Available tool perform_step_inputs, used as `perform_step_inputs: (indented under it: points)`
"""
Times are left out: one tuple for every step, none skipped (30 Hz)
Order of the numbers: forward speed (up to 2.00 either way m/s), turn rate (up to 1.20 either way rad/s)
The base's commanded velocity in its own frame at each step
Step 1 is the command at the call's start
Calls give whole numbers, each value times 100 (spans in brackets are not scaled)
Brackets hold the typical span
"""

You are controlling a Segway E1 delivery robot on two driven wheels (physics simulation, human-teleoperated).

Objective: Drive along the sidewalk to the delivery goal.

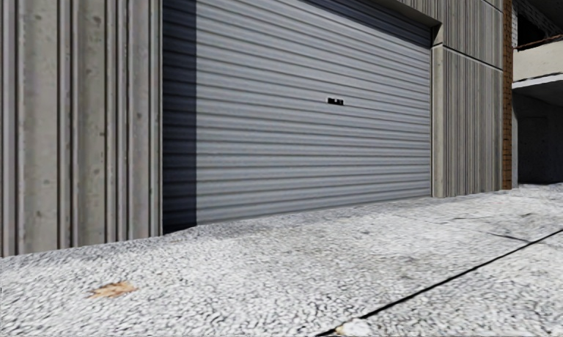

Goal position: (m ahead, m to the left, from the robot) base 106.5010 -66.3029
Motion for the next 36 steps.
perform_step_inputs:
  points:
    - [0,-120]
    - [0,-120]
    - [0,-120]
    - [0,-120]
    - [0,-120]
    - [0,-120]
    - [0,-120]
    - [0,-116]
    - [0,-69]
    - [0,-62]
    - [0,-61]
    - [0,-61]
    - [0,-61]
    - [0,-61]
    - [0,-62]
    - [0,-64]
    - [0,-65]
    - [0,-24]
    - [0,-24]
    - [0,0]
    - [0,0]
    - [0,0]
    - [0,0]
    - [0,0]
    - [121,0]
    - [155,0]
    - [179,0]
    - [200,0]
    - [200,0]
    - [200,0]
    - [200,0]
    - [200,0]
    - [200,0]
    - [200,0]
    - [200,0]
    - [200,0]
